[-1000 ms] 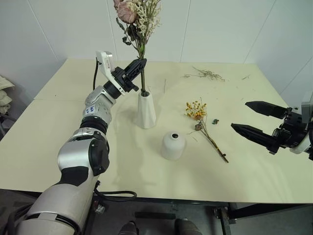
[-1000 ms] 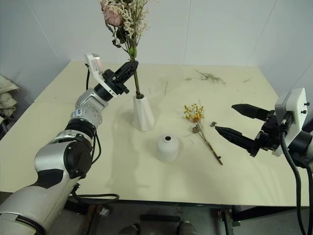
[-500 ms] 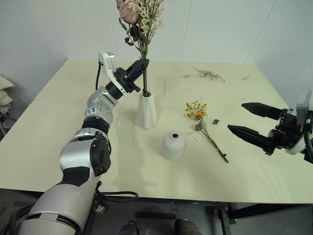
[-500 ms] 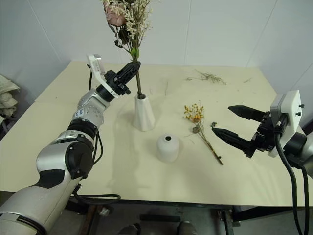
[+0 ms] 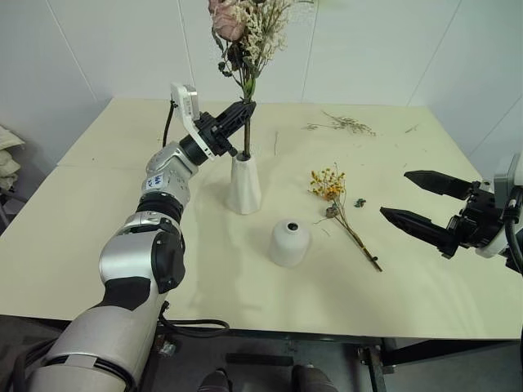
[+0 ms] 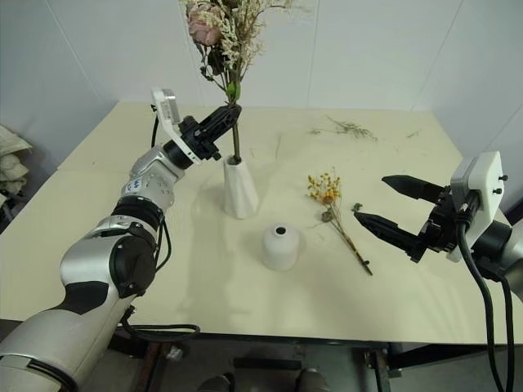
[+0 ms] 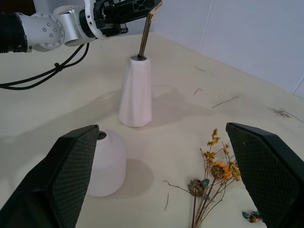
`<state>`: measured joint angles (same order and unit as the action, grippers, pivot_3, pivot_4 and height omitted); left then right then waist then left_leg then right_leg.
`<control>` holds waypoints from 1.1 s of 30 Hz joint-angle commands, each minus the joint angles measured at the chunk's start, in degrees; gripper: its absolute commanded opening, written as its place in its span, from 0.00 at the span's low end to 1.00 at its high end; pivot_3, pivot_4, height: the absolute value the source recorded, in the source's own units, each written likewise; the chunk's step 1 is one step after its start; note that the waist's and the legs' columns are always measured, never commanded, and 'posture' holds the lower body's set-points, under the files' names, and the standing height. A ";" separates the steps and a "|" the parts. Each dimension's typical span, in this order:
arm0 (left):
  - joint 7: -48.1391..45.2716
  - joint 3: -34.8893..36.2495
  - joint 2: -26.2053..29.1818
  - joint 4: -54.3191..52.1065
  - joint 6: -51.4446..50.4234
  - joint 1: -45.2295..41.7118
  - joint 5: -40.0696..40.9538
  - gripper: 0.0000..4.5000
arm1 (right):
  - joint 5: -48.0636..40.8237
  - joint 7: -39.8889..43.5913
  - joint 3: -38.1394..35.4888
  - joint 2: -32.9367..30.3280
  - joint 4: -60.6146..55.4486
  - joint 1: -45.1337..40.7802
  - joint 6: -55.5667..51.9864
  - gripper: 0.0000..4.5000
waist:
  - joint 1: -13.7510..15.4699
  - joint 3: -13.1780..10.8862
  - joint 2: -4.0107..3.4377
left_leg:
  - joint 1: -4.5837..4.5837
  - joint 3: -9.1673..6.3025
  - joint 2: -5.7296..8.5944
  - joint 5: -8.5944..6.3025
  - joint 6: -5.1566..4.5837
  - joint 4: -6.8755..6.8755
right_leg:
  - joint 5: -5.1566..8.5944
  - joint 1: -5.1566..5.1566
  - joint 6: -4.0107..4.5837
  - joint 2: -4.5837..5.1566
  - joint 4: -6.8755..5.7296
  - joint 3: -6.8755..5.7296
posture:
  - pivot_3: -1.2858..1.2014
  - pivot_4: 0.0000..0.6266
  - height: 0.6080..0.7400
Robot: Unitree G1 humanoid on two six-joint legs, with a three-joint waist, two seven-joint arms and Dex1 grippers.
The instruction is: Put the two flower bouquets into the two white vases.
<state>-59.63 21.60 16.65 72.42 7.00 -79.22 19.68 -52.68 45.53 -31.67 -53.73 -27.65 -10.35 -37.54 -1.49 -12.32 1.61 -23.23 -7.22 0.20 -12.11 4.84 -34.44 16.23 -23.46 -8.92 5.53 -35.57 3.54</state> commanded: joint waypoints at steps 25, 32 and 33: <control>2.11 -0.23 0.69 -0.28 -0.35 0.75 -1.82 0.03 | 1.22 -0.72 1.09 1.67 -0.22 -1.00 2.30 1.00 | 0.01 0.00 0.00 | 0.00 0.00 0.00 0.00 0.00 -0.02 | 0.00 0.00 0.00 0.00 -0.03 0.00 | 0.52 0.24 1.00; -0.53 -0.59 1.54 -1.07 -4.46 2.38 -1.68 0.51 | 1.33 -0.98 1.29 1.61 -0.31 -0.93 2.31 1.00 | -0.06 0.00 0.00 | 0.01 0.00 0.00 0.00 0.00 -0.02 | 0.00 0.00 0.00 0.00 -0.05 0.00 | 0.52 0.24 1.00; -1.03 -0.54 1.67 -1.26 -4.80 2.52 -1.57 0.59 | 1.32 -0.99 1.28 1.58 -0.27 -0.96 2.32 1.00 | -0.06 0.00 0.00 | 0.01 0.00 0.00 0.00 0.00 -0.02 | 0.00 0.00 0.00 0.00 -0.05 0.00 | 0.52 0.24 1.00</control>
<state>-59.44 21.24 17.27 72.93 2.51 -76.04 17.62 -51.41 44.83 -29.59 -52.28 -27.06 -10.62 -36.29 -1.55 -12.32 1.61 -23.22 -7.22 0.20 -12.11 4.84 -34.46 16.23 -23.46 -8.92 5.53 -35.62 3.54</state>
